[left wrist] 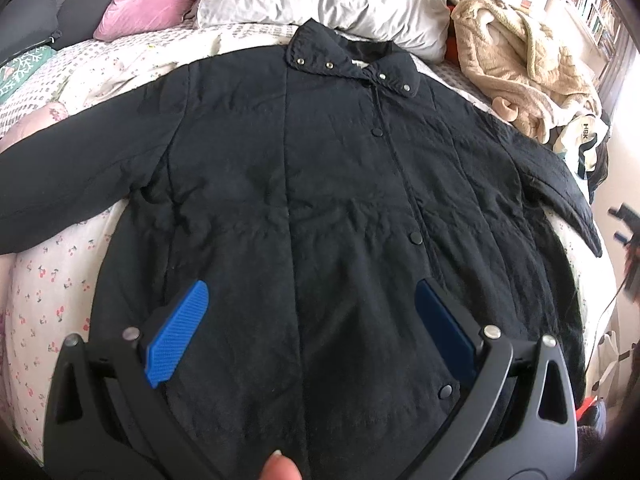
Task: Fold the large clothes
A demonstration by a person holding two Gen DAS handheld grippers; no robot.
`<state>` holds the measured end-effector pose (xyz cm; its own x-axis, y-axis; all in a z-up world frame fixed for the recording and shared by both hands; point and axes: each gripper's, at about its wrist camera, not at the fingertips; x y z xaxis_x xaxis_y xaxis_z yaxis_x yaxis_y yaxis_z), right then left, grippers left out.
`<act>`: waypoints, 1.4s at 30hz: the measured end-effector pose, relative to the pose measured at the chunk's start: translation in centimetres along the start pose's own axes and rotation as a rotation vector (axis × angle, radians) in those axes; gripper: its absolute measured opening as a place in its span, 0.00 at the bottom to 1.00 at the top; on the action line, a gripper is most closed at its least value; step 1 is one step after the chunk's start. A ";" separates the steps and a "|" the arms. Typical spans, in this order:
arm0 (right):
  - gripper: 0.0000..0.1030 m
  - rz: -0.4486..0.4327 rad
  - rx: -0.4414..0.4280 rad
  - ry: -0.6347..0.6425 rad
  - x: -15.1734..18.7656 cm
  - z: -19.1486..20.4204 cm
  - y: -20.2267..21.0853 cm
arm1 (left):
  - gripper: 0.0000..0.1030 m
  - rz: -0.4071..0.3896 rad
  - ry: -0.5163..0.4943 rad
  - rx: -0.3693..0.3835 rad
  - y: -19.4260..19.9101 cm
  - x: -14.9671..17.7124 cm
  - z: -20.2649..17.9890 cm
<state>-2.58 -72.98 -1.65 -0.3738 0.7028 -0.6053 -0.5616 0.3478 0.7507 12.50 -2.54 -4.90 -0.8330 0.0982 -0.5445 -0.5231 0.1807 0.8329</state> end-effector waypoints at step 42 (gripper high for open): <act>0.84 0.031 0.002 0.056 10.3 7.6 4.0 | 1.00 0.086 0.045 -0.130 -4.3 2.1 8.7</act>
<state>-3.03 -59.60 -2.89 -0.4319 0.6771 -0.5958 -0.5480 0.3277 0.7696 14.55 5.45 -10.45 -0.8815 0.0635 -0.4679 -0.4658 0.0448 0.8837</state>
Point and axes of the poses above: each gripper's, at about its wrist camera, not at the fingertips, and y roughly against the way its jaws point, z to its left, x to its underside, and after that the axes turned 5 degrees about -x, right-handed
